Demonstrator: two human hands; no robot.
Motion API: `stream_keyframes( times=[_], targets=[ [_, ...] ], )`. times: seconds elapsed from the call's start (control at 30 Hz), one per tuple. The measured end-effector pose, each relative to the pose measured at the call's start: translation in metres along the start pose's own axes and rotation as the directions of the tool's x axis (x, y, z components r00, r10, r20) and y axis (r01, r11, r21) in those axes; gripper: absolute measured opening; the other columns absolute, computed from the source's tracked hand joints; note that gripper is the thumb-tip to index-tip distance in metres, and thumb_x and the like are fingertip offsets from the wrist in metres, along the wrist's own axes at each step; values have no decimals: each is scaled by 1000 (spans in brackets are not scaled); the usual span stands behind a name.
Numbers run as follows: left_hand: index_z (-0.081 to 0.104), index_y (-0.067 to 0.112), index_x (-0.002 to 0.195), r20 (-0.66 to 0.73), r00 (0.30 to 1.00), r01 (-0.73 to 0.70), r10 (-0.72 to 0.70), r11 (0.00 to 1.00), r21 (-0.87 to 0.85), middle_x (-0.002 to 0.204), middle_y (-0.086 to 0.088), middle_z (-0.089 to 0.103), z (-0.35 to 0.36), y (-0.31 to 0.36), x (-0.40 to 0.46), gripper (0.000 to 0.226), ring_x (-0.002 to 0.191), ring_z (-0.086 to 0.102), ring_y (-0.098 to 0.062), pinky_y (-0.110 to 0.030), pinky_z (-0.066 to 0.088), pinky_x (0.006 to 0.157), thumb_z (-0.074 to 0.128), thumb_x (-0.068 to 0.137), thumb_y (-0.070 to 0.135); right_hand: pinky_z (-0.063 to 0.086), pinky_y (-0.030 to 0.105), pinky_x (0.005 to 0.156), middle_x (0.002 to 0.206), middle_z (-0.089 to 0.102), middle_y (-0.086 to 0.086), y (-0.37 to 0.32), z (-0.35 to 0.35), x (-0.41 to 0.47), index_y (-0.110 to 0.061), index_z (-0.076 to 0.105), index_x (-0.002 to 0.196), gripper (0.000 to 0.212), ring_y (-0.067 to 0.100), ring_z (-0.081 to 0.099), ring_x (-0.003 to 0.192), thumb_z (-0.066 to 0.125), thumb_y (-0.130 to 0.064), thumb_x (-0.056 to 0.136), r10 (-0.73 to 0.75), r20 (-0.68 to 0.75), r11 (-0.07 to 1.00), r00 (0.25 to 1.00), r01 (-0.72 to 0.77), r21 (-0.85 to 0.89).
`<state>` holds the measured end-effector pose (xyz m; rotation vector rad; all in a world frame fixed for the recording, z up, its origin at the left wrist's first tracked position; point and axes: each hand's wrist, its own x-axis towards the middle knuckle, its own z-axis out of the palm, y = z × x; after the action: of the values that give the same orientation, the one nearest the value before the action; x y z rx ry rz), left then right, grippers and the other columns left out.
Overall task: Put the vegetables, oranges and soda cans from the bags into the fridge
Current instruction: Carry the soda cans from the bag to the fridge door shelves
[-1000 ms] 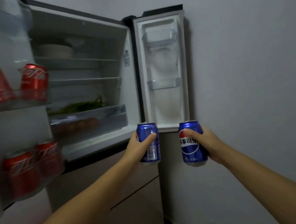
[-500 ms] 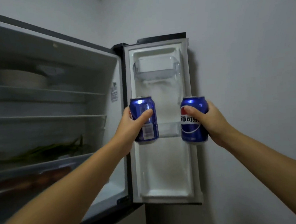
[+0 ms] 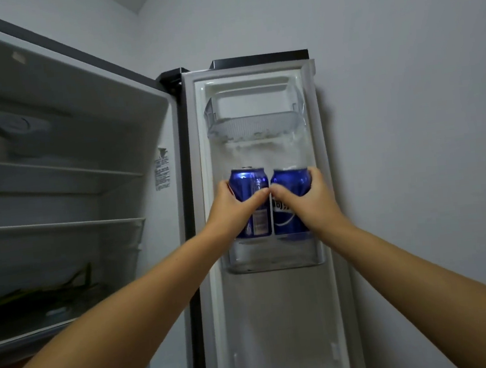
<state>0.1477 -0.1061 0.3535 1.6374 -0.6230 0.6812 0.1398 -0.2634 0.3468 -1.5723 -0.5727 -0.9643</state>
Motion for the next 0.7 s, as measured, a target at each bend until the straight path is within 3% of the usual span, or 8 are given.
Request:
stream_keyframes(
  times=[0.13, 0.27, 0.4, 0.5, 0.7],
  targets=[
    [43, 18, 116, 35, 999, -17, 14, 997, 77, 104, 2, 60, -7, -18, -6, 49, 88, 63, -9, -19, 51, 64, 70, 80, 38, 54, 26, 76, 101, 61, -6, 7, 1, -5, -22, 42, 120, 59, 9, 64, 88, 77, -35, 75, -4, -5, 996, 1000, 3, -91],
    [40, 22, 119, 54, 998, -18, 13, 995, 94, 105, 4, 59, -6, -24, -14, 52, 90, 64, -12, -25, 56, 69, 71, 80, 38, 46, 15, 66, 96, 58, -12, 9, 1, -12, -27, 40, 117, 54, 3, 60, 85, 74, -38, 76, -5, 13, 984, 1000, 8, -177],
    [36, 26, 122, 65, 997, -37, 29, 991, 128, 113, 4, 59, -6, -26, -20, 57, 96, 65, -15, -36, 59, 80, 70, 79, 41, 51, 22, 72, 102, 61, -8, 8, 1, -14, -24, 40, 123, 60, 9, 62, 89, 71, -45, 77, 2, 5, 977, 1000, -1, -214],
    [34, 24, 128, 45, 998, -38, 32, 988, 150, 116, 3, 58, -6, -26, -25, 62, 97, 64, -14, -34, 59, 79, 69, 80, 42, 54, 29, 79, 107, 56, -9, 9, 0, -26, -26, 28, 137, 71, 12, 62, 93, 65, -49, 81, -44, 51, 953, 998, 57, -297],
    [28, 24, 137, -15, 996, -87, 93, 970, 228, 115, 8, 54, 0, -21, -43, 67, 98, 61, -8, -19, 54, 72, 67, 84, 36, 50, 21, 80, 104, 48, -34, 9, -10, -48, -38, 20, 139, 65, -2, 58, 94, 59, -45, 88, -127, 165, 935, 978, 174, -310]
  ],
)
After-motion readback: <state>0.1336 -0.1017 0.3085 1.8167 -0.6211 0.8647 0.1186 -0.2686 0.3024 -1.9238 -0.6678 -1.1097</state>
